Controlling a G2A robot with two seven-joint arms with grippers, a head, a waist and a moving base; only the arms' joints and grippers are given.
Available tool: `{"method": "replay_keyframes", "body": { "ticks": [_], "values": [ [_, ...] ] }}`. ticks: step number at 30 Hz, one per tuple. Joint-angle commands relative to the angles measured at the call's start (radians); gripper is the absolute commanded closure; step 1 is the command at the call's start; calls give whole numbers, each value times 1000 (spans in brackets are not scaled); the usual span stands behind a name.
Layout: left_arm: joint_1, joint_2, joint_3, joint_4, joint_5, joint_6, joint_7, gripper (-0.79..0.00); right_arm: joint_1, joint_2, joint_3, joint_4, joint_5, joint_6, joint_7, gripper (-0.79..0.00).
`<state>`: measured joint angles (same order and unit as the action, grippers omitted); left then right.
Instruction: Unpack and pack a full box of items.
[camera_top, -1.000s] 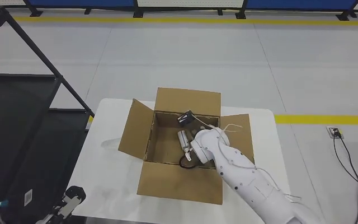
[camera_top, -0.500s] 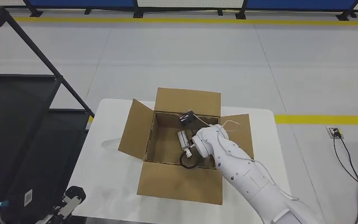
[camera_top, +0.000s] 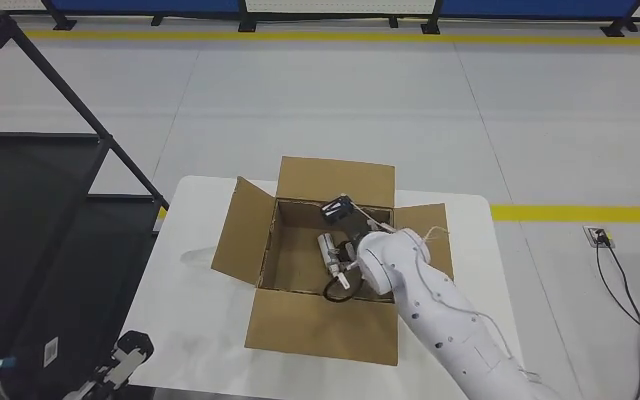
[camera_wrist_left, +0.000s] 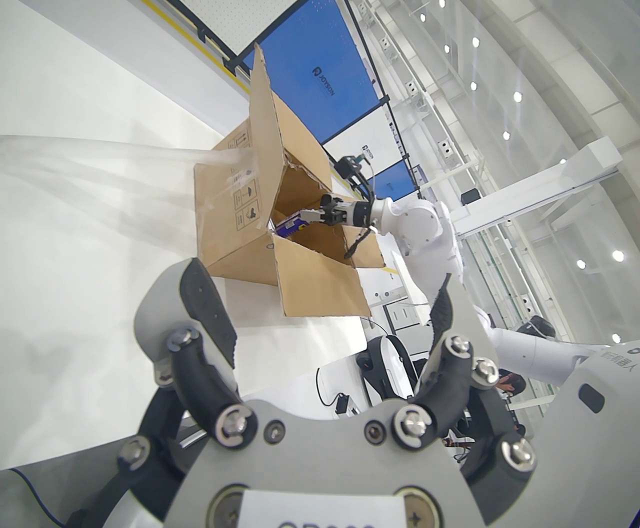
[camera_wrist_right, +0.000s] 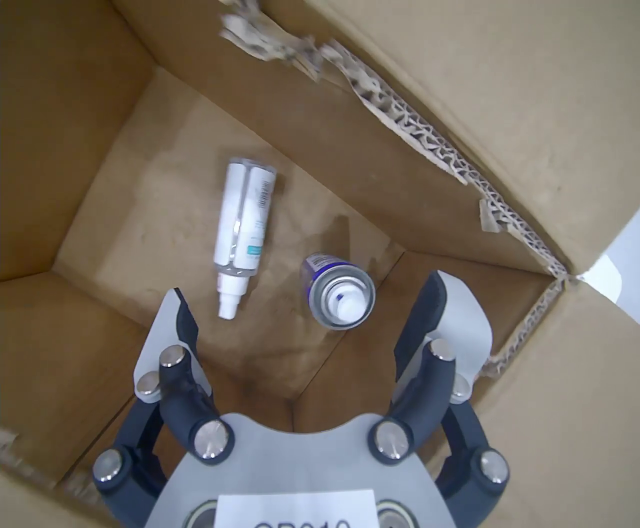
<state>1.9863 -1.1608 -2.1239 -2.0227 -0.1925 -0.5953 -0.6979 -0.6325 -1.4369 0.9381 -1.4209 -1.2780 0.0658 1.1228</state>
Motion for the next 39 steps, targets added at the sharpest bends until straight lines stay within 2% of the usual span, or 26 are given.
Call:
{"method": "replay_keyframes", "body": {
  "ticks": [1,7,9,12,14,17,27,31,35,39],
  "values": [
    [-25,2,4,11,22,32,15,-785,-87,22,71,-174,-5,-29,22,-785],
    [-152,20,12,49,-23,122,-44,-785,-320,62,288,-548,74,-71,-15,-785],
    [-205,28,19,61,-54,155,-82,-785,-380,70,346,-625,99,-77,-33,-785],
    [-285,40,18,73,-5,200,-99,-785,-458,78,435,-701,157,-62,-63,-785],
    [-335,48,39,84,-4,233,-127,-785,-506,81,510,-725,249,-54,-83,-785],
    [-400,60,61,106,14,284,-195,-785,-513,82,525,-726,263,-54,-85,-785],
    [-400,60,61,106,17,284,-189,-785,-521,82,529,-715,273,-51,-103,-785],
    [-421,59,127,108,88,309,-122,-785,-528,86,624,-663,455,-79,-159,-785],
    [-513,65,219,152,166,365,-111,-785,-513,96,761,-587,699,-122,-113,-785],
    [-623,68,318,220,176,407,-137,-785,-463,113,864,-444,893,-156,-16,-785]
  ]
}}
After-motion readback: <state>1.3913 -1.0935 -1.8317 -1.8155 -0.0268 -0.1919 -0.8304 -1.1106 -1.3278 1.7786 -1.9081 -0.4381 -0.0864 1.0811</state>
